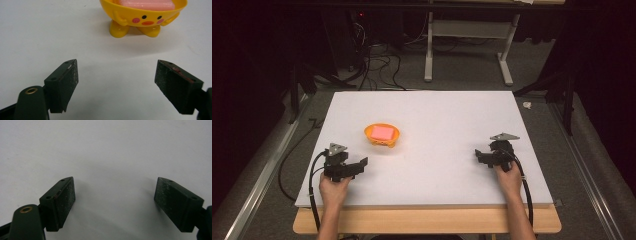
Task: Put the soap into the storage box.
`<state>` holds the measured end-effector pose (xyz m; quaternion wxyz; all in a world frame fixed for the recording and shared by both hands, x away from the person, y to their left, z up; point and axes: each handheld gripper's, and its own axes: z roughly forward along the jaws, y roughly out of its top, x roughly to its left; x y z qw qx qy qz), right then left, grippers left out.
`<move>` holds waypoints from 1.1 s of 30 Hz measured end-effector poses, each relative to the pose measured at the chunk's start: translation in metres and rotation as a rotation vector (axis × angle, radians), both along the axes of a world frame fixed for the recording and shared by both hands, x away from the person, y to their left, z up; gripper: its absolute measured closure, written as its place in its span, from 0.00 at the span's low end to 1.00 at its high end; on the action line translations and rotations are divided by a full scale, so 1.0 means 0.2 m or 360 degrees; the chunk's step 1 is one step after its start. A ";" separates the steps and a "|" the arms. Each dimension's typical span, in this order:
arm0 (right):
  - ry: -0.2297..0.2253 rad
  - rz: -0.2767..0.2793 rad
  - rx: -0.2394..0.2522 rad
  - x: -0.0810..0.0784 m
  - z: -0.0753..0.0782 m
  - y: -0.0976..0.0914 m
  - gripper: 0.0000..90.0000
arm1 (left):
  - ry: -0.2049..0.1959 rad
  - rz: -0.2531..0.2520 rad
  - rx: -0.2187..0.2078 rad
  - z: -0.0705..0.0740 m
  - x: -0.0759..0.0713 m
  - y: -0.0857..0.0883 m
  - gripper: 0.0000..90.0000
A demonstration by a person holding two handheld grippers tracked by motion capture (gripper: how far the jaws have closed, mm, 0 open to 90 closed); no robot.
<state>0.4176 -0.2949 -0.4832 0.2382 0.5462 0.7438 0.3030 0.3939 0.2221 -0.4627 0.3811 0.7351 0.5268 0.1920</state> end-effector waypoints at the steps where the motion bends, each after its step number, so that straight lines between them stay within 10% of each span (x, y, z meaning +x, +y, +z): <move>1: 0.0000 0.0000 0.0000 0.00 0.00 0.00 0.20 | 0.0000 0.0000 0.0004 0.00 0.00 0.00 0.22; 33: 0.0001 -0.0003 -0.0001 0.00 0.00 0.00 0.20 | 0.0019 -0.0005 0.0191 -0.13 0.05 -0.09 0.20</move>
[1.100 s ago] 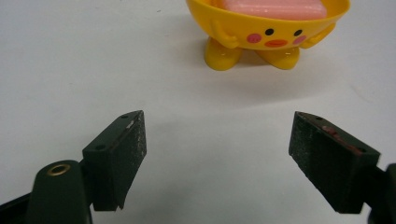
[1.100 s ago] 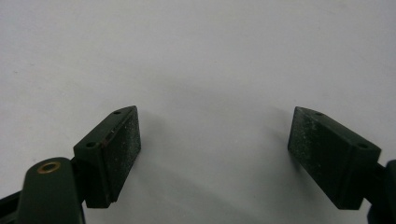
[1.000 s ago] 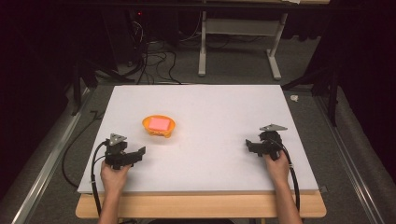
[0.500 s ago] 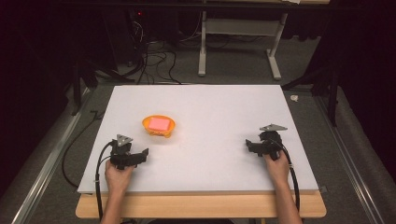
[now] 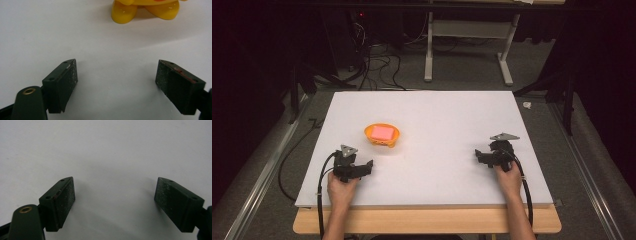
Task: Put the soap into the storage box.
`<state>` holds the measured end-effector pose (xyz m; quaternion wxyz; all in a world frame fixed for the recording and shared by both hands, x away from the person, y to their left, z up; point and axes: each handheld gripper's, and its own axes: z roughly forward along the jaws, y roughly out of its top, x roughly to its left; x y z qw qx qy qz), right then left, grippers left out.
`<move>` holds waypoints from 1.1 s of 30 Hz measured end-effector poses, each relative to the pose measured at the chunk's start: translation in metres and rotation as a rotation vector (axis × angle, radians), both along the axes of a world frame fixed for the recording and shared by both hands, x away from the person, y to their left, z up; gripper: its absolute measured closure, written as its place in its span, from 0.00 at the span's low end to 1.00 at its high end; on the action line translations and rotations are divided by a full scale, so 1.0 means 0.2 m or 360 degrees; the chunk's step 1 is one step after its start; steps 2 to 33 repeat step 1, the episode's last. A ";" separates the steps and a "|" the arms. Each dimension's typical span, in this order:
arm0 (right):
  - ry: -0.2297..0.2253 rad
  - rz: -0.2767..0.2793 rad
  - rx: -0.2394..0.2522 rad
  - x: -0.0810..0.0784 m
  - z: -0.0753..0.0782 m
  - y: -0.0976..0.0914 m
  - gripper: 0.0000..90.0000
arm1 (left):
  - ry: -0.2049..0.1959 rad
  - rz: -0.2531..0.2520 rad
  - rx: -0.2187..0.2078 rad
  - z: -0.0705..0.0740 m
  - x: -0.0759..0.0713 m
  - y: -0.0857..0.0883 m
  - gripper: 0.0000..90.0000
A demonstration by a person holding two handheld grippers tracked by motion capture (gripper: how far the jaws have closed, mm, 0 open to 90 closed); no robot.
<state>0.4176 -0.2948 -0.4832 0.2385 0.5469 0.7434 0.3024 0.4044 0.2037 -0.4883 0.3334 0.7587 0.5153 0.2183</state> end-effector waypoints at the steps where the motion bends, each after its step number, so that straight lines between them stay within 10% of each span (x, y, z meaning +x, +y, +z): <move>1: 0.0000 0.0000 -0.0001 0.00 0.00 0.00 0.20 | 0.0000 -0.0001 -0.0003 0.00 0.00 0.00 0.20; 33: 0.0000 0.0000 -0.0001 0.00 0.00 0.00 0.20 | 0.0000 -0.0001 -0.0003 0.00 0.00 0.00 0.20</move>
